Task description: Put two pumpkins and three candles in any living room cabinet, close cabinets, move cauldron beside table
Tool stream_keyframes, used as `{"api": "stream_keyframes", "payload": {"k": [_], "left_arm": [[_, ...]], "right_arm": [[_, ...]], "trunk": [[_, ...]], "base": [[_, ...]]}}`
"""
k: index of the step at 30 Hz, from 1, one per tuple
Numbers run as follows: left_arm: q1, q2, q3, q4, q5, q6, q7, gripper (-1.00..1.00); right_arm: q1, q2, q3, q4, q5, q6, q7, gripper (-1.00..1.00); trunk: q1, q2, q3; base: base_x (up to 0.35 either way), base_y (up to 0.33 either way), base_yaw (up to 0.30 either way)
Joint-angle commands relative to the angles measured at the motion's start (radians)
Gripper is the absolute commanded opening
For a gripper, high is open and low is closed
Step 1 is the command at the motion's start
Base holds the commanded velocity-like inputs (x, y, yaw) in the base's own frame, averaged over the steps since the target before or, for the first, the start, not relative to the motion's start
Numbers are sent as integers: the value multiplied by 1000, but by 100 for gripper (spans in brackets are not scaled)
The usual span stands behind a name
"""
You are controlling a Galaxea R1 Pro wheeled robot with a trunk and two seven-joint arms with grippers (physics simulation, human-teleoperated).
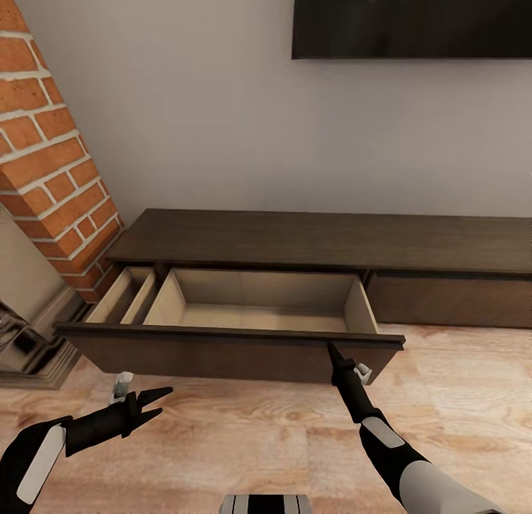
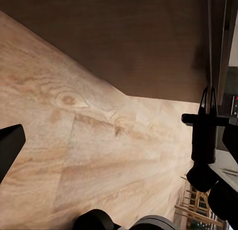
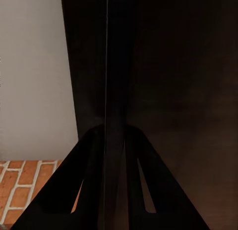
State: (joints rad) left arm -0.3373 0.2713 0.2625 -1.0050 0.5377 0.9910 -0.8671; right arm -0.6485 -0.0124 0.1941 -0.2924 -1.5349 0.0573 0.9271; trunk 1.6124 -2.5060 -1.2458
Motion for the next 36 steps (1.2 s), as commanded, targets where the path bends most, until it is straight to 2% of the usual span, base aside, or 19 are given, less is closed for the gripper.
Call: {"api": "stream_keyframes", "payload": {"k": [1,23,24,36], "left_arm": [[0,0,1,0,-3,3,-4,100],[0,0,1,0,-2,4,-4,100],[0,0,1,0,-2,4,-4,100],[0,0,1,0,-3,4,-4,100]], "right_arm": [[0,-1,-15,2,-22,10,10,-100],[0,-1,-15,1,-22,10,12,-100],[0,-1,-15,1,-22,10,12,100],[0,-1,-15,1,-22,10,0,100]], "trunk": [[0,0,-1],[0,0,-1],[0,0,-1],[0,0,-1]], "base": [[-9,0,0],[-45,0,0],[0,0,0],[-56,0,0]]}}
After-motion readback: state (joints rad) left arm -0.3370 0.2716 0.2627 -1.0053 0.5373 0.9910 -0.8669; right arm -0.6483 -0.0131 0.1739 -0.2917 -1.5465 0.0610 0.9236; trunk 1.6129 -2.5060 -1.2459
